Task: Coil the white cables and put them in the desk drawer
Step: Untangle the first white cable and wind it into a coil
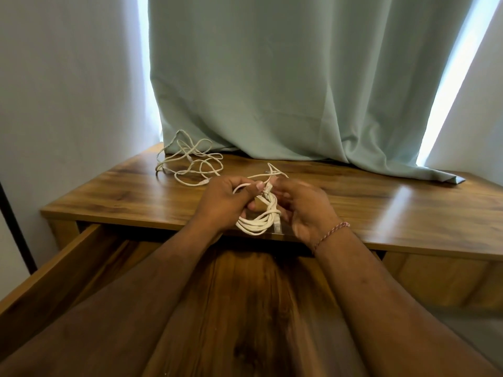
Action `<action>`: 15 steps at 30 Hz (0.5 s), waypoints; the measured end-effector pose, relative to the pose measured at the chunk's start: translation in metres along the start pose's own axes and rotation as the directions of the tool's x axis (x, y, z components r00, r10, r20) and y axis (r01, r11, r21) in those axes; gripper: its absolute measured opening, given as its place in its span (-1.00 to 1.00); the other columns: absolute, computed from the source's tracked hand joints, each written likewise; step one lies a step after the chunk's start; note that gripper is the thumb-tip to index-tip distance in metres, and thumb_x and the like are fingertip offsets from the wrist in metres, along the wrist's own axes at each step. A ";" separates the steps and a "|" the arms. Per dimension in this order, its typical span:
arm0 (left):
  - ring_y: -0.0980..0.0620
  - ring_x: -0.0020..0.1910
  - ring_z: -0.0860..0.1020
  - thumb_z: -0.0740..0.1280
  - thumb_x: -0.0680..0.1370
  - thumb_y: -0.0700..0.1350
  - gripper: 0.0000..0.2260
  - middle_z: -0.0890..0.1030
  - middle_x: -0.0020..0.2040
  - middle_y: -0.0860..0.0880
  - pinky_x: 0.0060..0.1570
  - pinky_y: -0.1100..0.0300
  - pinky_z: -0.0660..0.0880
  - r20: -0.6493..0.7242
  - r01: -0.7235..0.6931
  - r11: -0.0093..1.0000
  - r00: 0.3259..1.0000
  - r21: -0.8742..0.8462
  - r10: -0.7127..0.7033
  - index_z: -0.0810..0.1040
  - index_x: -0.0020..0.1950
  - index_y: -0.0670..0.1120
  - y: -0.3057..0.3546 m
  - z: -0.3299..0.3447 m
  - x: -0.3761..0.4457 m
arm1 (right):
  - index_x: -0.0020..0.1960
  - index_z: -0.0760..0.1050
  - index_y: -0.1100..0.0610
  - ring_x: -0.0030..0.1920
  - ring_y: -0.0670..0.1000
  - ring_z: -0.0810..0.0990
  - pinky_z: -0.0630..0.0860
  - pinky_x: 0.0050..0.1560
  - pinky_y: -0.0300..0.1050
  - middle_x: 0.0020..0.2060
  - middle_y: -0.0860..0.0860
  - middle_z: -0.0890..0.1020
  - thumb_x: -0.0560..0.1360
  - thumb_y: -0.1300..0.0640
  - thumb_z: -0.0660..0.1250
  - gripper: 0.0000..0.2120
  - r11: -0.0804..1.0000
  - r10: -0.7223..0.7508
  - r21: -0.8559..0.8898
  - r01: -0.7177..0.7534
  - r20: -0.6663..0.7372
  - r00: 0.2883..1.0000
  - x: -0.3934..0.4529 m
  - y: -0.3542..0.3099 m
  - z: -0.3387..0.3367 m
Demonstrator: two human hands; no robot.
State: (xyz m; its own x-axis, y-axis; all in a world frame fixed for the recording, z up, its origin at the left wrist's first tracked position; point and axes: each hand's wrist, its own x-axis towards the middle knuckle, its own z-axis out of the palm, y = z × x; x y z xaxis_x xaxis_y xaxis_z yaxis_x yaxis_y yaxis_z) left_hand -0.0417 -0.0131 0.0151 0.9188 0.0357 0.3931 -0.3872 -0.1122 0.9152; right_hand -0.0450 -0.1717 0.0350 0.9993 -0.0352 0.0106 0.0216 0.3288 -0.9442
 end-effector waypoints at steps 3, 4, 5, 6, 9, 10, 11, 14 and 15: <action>-0.01 -0.45 0.50 0.41 0.62 -0.02 -0.83 0.62 -0.40 -0.08 -0.38 0.15 0.45 -0.046 0.061 0.998 0.997 0.005 -0.060 0.73 -0.09 -0.05 -0.004 0.006 0.000 | 0.11 0.64 0.32 -0.09 0.21 0.75 0.69 0.03 0.15 -0.03 0.24 0.75 0.48 0.19 0.54 -0.72 0.998 0.023 -0.056 -0.019 0.071 0.997 0.001 0.004 -0.003; -0.03 -0.42 0.51 0.40 0.63 0.00 -0.80 0.63 -0.39 -0.07 -0.36 0.12 0.45 -0.081 0.105 0.994 0.991 -0.028 -0.107 0.73 -0.10 -0.04 -0.005 0.010 0.001 | 0.08 0.66 0.29 -0.08 0.20 0.75 0.68 0.03 0.13 -0.06 0.25 0.75 0.48 0.18 0.54 -0.76 0.990 -0.035 -0.133 0.046 0.079 0.996 0.002 0.007 -0.001; -0.05 -0.41 0.53 0.38 0.64 0.00 -0.79 0.62 -0.38 -0.06 -0.38 0.11 0.44 -0.121 0.151 0.985 0.980 -0.083 -0.160 0.73 -0.10 -0.04 -0.006 0.014 0.002 | 0.05 0.67 0.26 -0.09 0.15 0.74 0.66 0.00 0.07 -0.07 0.24 0.75 0.49 0.18 0.54 -0.80 0.968 -0.097 -0.225 0.114 0.083 0.992 0.002 0.008 0.002; -0.04 -0.42 0.53 0.36 0.65 0.00 -0.79 0.61 -0.39 -0.05 -0.43 0.14 0.42 -0.157 0.191 0.971 0.964 -0.145 -0.213 0.72 -0.08 -0.05 -0.006 0.017 0.003 | 0.05 0.67 0.21 -0.11 0.10 0.72 0.64 -0.02 0.04 -0.07 0.22 0.75 0.48 0.18 0.54 -0.82 0.940 -0.143 -0.299 0.163 0.090 0.986 0.002 0.009 0.003; 0.01 -0.44 0.53 0.32 0.67 0.03 -0.77 0.60 -0.38 -0.02 -0.53 0.22 0.35 -0.189 0.257 0.932 0.932 -0.256 -0.309 0.68 0.01 -0.07 -0.001 0.025 0.002 | 0.16 0.60 0.16 -0.15 0.13 0.72 0.62 -0.07 0.10 -0.10 0.15 0.76 0.50 0.26 0.51 -0.74 0.923 -0.131 -0.347 0.165 0.120 0.984 0.002 0.009 0.000; 0.01 -0.43 0.54 0.30 0.68 0.03 -0.77 0.62 -0.35 -0.04 -0.54 0.22 0.36 -0.171 0.264 0.925 0.933 -0.274 -0.317 0.68 0.01 -0.07 0.001 0.028 0.001 | 0.18 0.57 0.17 -0.14 0.16 0.74 0.63 -0.07 0.12 -0.10 0.16 0.76 0.51 0.31 0.49 -0.73 0.934 -0.111 -0.326 0.145 0.120 0.987 0.002 0.008 -0.003; 0.00 -0.41 0.57 0.28 0.69 0.02 -0.76 0.65 -0.31 -0.06 -0.54 0.21 0.40 -0.145 0.273 0.918 0.935 -0.287 -0.324 0.67 0.01 -0.06 0.003 0.031 -0.001 | 0.17 0.56 0.18 -0.13 0.18 0.75 0.66 -0.07 0.13 -0.09 0.18 0.76 0.50 0.35 0.48 -0.72 0.942 -0.104 -0.309 0.131 0.104 0.989 0.003 0.007 -0.006; 0.00 -0.24 0.68 0.26 0.70 0.02 -0.80 0.73 -0.13 -0.07 -0.36 0.11 0.59 -0.097 0.306 0.911 0.934 -0.278 -0.344 0.63 0.01 -0.01 0.010 0.036 -0.003 | 0.05 0.57 0.16 -0.15 0.17 0.76 0.71 -0.12 0.12 -0.08 0.20 0.75 0.45 0.37 0.52 -0.75 0.943 -0.142 -0.308 0.123 -0.040 0.989 0.017 0.004 -0.021; 0.00 -0.14 0.69 0.25 0.70 0.02 -0.82 0.73 -0.06 -0.05 -0.25 0.09 0.62 -0.087 0.308 0.921 0.938 -0.237 -0.336 0.62 0.03 0.02 0.010 0.037 -0.002 | -0.01 0.58 0.14 -0.15 0.16 0.76 0.71 -0.11 0.13 -0.10 0.19 0.75 0.43 0.34 0.55 -0.77 0.938 -0.164 -0.323 0.124 -0.101 0.981 0.022 0.003 -0.030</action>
State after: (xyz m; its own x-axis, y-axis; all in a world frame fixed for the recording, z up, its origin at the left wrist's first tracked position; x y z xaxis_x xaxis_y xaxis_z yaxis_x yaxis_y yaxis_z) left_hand -0.0448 -0.0509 0.0195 0.9851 0.1574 0.0689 -0.0917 0.1427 0.9855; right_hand -0.0236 -0.1994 0.0226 0.9742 -0.1834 0.1319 0.1341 -0.0002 -0.9910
